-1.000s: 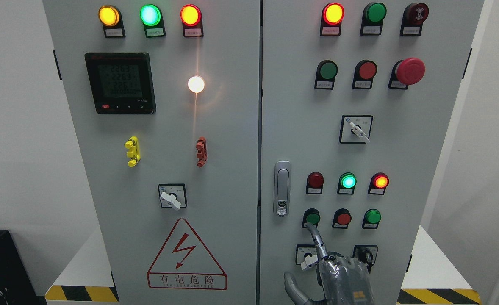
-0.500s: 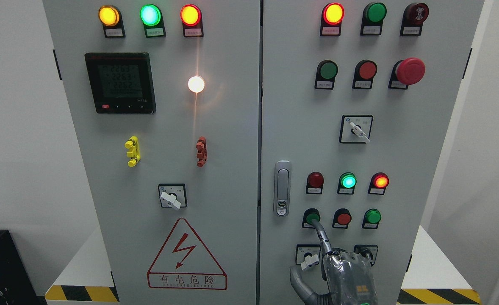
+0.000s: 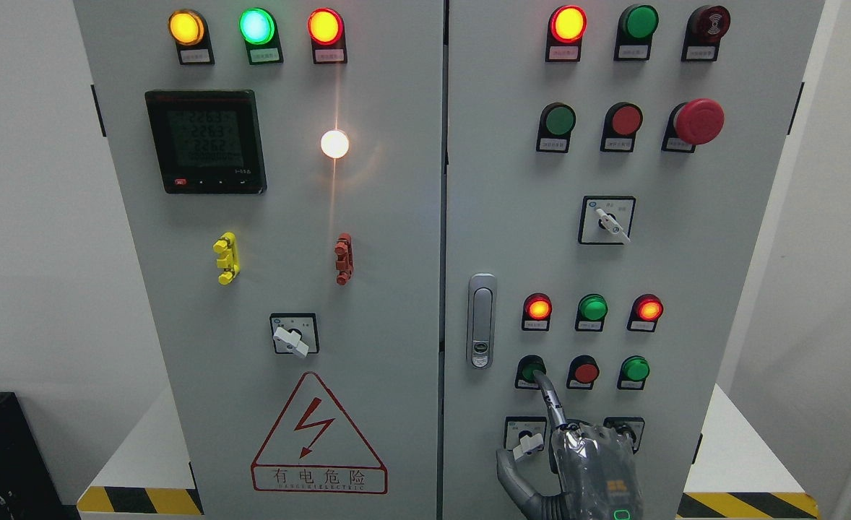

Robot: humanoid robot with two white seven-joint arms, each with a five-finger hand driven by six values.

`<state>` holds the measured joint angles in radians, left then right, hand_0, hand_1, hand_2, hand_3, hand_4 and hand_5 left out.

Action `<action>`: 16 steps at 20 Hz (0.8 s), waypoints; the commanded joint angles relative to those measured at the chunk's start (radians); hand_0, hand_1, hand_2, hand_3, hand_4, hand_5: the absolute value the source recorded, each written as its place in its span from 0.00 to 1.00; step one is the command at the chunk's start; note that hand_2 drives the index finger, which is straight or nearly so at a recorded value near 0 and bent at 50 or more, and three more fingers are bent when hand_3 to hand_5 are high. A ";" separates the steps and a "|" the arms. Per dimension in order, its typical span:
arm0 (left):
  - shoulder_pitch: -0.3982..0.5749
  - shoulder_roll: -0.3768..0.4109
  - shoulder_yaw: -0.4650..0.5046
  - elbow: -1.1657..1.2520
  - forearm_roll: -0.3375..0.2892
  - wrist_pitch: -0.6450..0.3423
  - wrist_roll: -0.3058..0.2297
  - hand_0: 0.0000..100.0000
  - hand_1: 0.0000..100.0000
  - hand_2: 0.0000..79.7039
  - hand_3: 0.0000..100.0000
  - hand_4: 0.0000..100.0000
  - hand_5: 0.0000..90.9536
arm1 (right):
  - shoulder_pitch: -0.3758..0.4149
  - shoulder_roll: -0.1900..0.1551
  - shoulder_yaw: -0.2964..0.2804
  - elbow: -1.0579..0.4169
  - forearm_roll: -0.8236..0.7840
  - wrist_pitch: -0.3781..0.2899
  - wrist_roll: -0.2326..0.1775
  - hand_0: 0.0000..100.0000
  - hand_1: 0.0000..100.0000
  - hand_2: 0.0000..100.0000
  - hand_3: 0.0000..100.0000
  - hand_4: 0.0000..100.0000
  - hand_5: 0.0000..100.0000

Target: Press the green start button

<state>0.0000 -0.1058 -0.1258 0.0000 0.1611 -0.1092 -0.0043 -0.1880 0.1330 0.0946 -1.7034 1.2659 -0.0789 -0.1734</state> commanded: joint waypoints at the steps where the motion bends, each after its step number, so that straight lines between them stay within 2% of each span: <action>1: -0.028 0.000 0.000 0.029 0.000 0.000 0.000 0.12 0.56 0.00 0.00 0.00 0.00 | -0.010 0.001 -0.007 0.034 0.000 0.002 0.011 0.39 0.34 0.00 0.98 0.92 1.00; 16: -0.028 0.000 0.000 0.029 0.000 0.000 0.000 0.12 0.56 0.00 0.00 0.00 0.00 | -0.010 0.001 -0.007 0.031 0.000 0.002 0.012 0.39 0.34 0.00 0.98 0.92 1.00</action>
<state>0.0000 -0.1058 -0.1258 0.0000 0.1611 -0.1092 -0.0043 -0.1973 0.1334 0.0900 -1.6881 1.2655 -0.0777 -0.1609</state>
